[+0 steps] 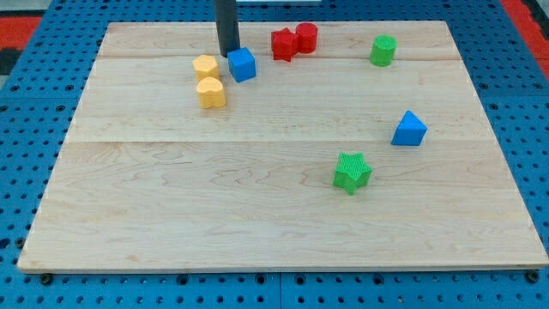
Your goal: Move the blue triangle to the bottom of the blue cube
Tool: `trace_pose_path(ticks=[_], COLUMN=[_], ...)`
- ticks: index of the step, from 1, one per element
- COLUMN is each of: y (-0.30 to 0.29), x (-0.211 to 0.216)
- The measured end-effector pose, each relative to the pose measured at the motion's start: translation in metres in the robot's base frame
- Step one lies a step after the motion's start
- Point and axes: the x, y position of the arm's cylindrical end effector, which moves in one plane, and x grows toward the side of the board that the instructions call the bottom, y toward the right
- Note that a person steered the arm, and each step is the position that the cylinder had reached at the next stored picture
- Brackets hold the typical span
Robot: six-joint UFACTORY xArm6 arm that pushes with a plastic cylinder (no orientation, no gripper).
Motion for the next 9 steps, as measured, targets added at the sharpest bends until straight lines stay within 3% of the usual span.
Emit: trace_pose_path(ticks=[2, 3, 4, 6, 7, 8, 9], y=[0.087, 0.075, 0.069, 0.281, 0.284, 0.245, 0.171], x=[0.041, 0.086, 0.097, 0.092, 0.146, 0.16, 0.155])
